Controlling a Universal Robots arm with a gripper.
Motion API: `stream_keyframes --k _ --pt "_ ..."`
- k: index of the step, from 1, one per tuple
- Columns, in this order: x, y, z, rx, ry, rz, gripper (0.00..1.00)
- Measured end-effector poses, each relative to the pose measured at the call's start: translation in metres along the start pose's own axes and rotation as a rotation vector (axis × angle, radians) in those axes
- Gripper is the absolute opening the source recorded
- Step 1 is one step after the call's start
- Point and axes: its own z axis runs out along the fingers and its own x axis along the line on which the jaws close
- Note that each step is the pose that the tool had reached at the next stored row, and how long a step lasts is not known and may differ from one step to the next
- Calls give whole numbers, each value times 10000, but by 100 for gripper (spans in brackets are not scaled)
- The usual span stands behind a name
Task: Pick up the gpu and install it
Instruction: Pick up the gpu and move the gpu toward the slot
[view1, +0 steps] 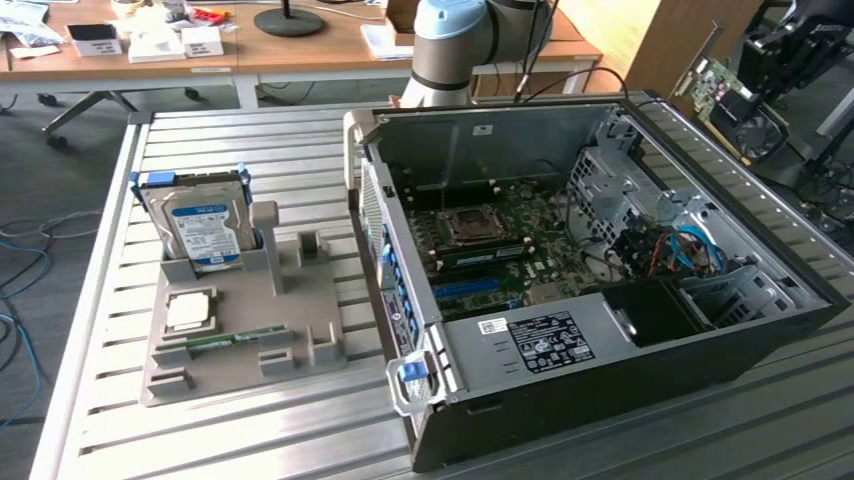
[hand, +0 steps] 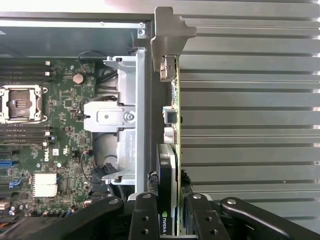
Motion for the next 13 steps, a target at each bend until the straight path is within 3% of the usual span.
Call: stream_keyframes --k 13 --pt "316 -6 -6 0 -57 -6 27"
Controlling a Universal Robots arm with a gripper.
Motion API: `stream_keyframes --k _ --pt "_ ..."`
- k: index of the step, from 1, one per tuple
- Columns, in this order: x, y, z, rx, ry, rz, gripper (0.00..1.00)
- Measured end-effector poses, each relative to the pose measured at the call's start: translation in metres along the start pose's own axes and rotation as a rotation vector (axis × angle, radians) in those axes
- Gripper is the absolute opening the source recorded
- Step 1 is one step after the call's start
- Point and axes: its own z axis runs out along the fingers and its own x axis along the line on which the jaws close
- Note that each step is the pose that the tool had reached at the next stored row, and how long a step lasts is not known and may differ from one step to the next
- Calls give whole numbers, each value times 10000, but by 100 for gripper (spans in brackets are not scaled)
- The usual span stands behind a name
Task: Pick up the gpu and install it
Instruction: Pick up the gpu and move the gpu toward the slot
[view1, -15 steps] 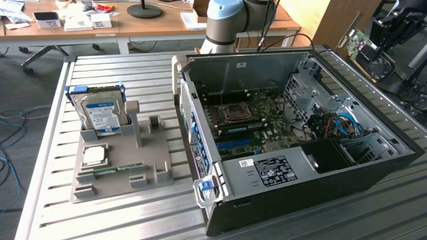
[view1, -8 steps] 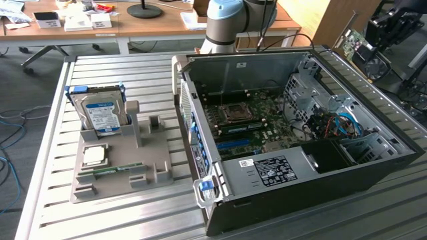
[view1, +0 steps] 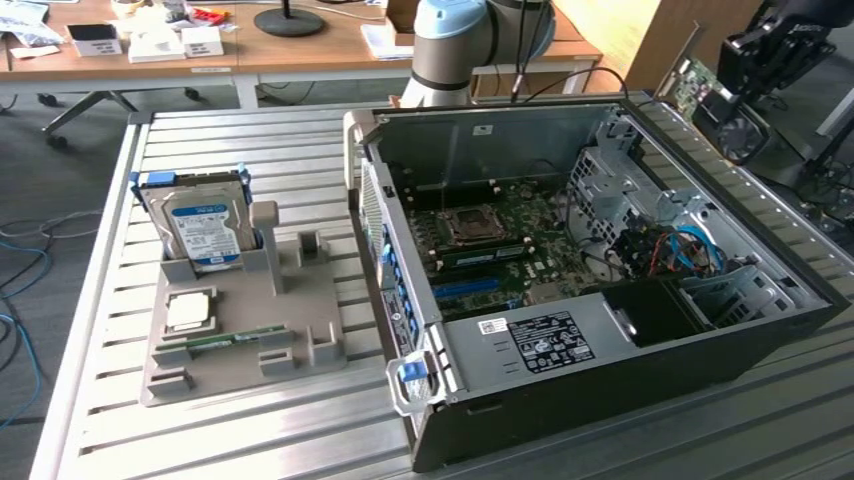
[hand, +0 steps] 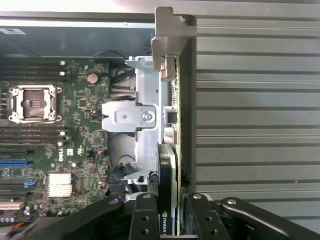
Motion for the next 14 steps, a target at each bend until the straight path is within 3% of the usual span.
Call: stream_keyframes --k 14 --pt "462 -9 -11 -2 -49 -4 27"
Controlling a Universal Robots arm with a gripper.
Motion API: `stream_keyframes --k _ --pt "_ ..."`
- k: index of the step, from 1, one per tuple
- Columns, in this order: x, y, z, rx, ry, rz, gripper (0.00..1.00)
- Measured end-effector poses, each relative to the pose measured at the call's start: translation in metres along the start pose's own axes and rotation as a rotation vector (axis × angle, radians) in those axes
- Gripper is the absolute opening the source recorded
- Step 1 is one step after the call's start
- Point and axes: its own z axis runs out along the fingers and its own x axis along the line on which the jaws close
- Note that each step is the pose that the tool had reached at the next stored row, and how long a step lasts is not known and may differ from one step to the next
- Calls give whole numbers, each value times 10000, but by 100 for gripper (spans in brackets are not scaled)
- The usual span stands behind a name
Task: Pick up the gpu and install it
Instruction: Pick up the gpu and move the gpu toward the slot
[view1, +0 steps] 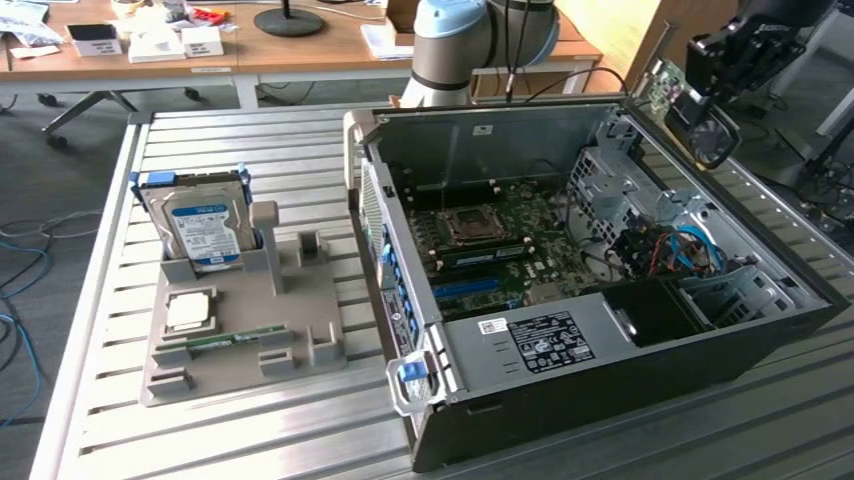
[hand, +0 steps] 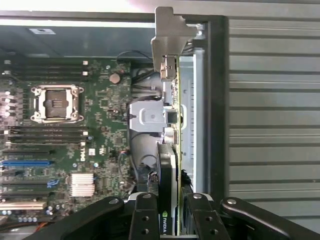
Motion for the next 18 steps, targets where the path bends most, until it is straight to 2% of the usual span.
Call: stream_keyframes --k 9,18 --pt "292 -6 -8 0 -18 -1 27" --pt "531 -11 -15 0 -21 -3 27"
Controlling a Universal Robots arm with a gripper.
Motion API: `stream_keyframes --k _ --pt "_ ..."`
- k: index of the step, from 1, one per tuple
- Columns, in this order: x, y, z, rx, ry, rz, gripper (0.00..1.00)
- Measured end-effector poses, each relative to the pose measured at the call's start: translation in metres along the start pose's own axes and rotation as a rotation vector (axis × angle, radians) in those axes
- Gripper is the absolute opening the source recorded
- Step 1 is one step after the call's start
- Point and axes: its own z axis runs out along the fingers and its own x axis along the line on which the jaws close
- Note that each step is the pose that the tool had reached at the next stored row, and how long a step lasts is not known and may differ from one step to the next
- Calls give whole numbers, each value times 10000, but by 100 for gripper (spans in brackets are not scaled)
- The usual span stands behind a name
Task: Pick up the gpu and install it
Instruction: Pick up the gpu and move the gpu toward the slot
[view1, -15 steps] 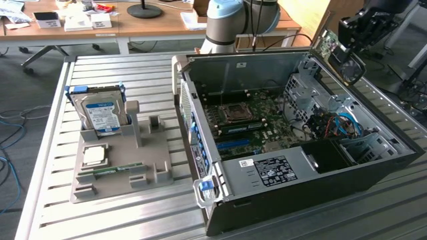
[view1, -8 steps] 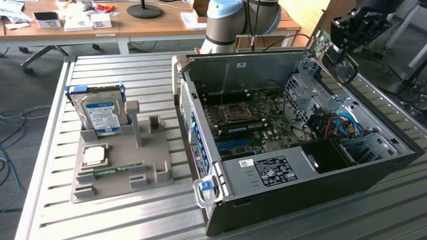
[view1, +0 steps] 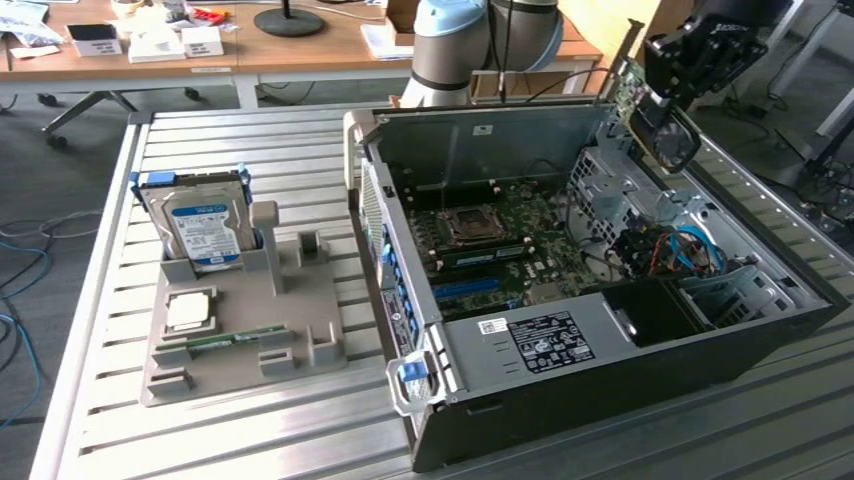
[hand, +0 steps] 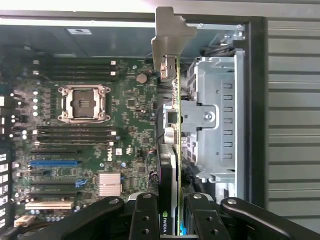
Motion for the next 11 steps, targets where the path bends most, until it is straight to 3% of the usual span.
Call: stream_keyframes --k 4,8,11 --pt "83 -2 -3 1 -1 1 27" --pt "96 -7 -3 21 0 -2 27" --pt "99 -7 -4 104 -1 -3 27"
